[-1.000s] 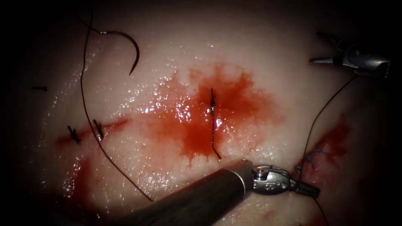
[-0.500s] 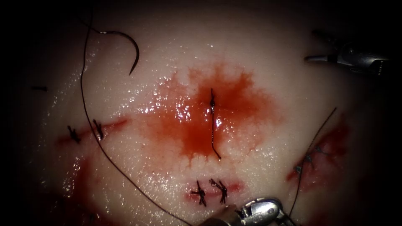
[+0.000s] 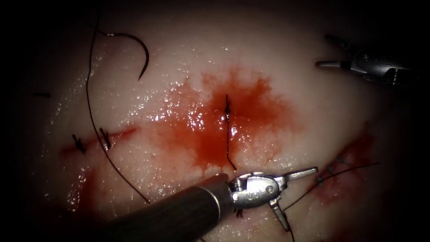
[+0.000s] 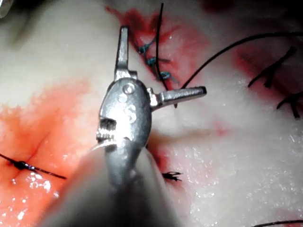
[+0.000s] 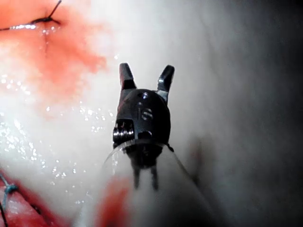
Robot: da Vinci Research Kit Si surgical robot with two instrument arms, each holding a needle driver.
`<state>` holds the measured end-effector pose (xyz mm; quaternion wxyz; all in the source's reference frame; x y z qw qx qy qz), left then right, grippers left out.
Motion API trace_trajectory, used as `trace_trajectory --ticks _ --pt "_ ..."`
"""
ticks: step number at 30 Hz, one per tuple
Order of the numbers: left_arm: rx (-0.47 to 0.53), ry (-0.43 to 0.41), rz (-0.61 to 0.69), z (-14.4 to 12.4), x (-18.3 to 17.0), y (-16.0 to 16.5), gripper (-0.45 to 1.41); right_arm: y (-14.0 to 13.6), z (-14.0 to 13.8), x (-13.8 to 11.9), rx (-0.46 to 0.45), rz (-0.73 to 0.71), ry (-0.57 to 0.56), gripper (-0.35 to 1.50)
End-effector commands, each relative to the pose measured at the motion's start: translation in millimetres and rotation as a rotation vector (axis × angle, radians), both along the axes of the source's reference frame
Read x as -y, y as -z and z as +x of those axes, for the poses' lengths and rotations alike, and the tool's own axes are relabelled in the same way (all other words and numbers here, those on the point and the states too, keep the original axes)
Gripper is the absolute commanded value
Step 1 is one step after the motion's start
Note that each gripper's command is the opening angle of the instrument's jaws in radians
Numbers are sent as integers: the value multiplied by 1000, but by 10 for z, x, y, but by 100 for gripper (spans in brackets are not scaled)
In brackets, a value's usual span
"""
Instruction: Wound Closure
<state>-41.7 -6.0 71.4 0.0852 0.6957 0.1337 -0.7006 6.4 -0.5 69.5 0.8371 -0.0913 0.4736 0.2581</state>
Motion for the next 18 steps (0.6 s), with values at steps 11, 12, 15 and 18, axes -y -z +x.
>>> trace_trajectory --ticks 11,12,15,18 --pt "-269 172 -111 75 -39 -16 133 -1 4 3 118 -132 129 72" --pt "-291 174 -114 78 -38 -21 133 -1 4 3 120 -137 132 69" --pt "-336 162 -118 82 -32 -38 133 0 5 5 120 -137 132 67" --pt "-299 119 -122 69 -10 -64 131 -1 6 4 121 -137 131 74"
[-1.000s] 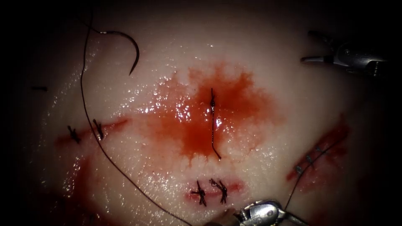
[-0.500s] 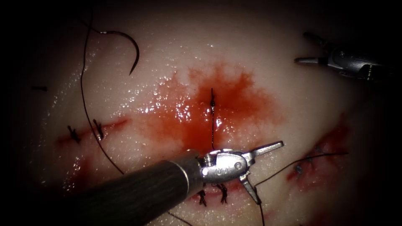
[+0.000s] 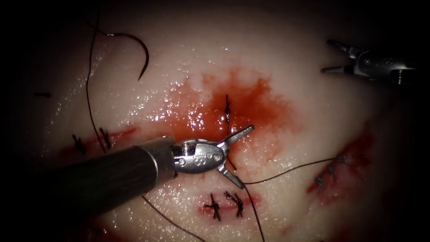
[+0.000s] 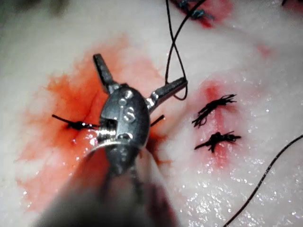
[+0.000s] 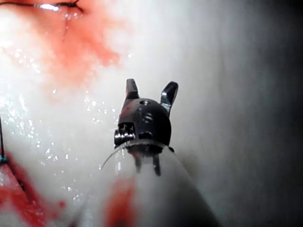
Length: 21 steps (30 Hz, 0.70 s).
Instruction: Wound Closure
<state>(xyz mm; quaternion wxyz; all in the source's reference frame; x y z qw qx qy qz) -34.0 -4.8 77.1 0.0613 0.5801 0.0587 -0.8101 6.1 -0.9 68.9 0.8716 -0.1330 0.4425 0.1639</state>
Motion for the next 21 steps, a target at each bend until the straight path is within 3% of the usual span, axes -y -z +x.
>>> trace_trajectory --ticks 1,2,3,6,11,17,21 --pt "18 -17 -2 -14 7 -11 131 -7 8 -1 -2 0 0 81" --pt "45 -49 18 -40 24 -23 133 -8 8 -1 -1 0 -1 93" --pt "45 -49 18 -40 24 -23 133 -8 8 -1 -1 0 -1 93" --pt "86 -100 63 -95 55 -42 133 -9 8 0 1 1 4 103" --pt "116 -147 99 -130 83 -51 131 -10 9 4 15 4 21 103" --pt "140 -224 121 -131 121 -61 136 -11 10 7 28 33 34 103" --pt "96 -236 105 -97 130 -68 140 -12 13 8 36 44 38 103"
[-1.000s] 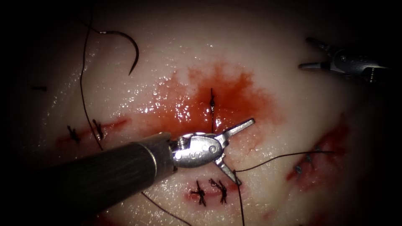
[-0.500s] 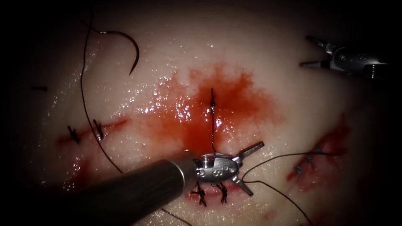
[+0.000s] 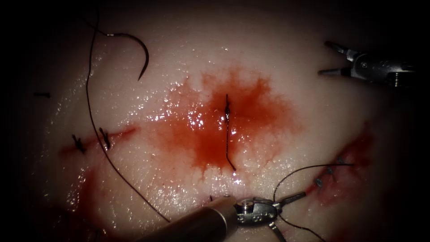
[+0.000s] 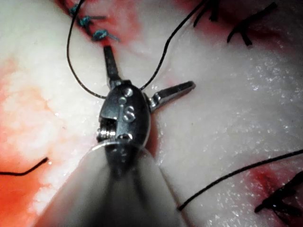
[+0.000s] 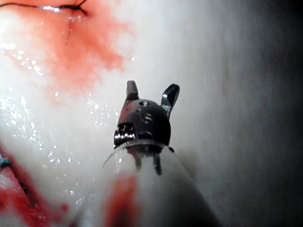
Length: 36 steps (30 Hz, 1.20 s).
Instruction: Wound Closure
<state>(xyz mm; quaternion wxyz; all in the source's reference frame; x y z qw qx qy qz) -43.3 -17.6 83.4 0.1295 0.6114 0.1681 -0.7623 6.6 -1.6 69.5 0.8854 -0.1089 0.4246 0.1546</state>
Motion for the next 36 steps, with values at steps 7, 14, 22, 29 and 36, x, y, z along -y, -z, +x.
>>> trace_trajectory --ticks 7,14,22,29,36 --pt "-124 73 -44 50 -17 0 140 -6 15 3 3 8 9 103" --pt "-232 187 -70 89 -47 60 140 -5 15 4 18 41 34 96" --pt "-213 406 -103 103 -113 116 93 -1 17 15 -16 47 73 106" --pt "-287 407 -344 116 -135 65 79 7 22 34 -34 41 87 106" --pt "-338 369 -400 122 -113 4 79 -1 25 41 -30 36 99 106"
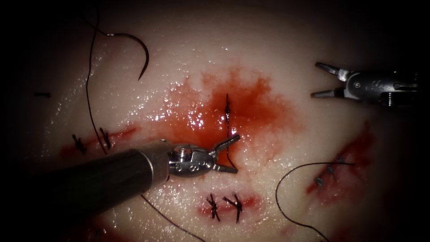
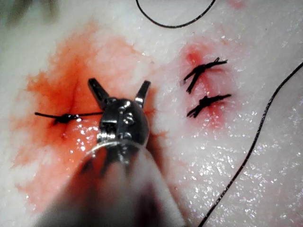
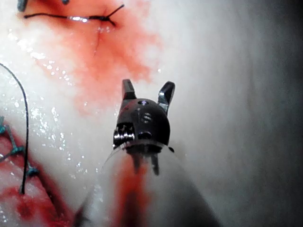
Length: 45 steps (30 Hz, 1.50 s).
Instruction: Wound Closure
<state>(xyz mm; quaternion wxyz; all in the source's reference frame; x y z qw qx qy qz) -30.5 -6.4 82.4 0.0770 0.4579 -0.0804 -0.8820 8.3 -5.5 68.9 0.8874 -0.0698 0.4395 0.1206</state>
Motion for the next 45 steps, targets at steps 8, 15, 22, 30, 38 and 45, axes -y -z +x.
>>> trace_trajectory --ticks 8,15,22,30,38,45 --pt "-1 -49 -39 -9 6 -14 72 -11 13 0 -2 -1 -1 108" --pt "-26 -95 -111 -17 17 -26 56 -12 14 2 -4 -3 1 108" --pt "-62 -94 -171 -13 11 -20 -32 -12 16 2 -4 -4 0 108" --pt "-60 -83 -202 -1 6 -3 -45 -14 21 5 -4 -3 5 106" --pt "195 -171 -156 27 -25 30 -45 -35 62 40 -164 -24 245 109" --pt "328 -208 -115 39 -36 33 -45 -67 100 73 -301 -109 342 113"
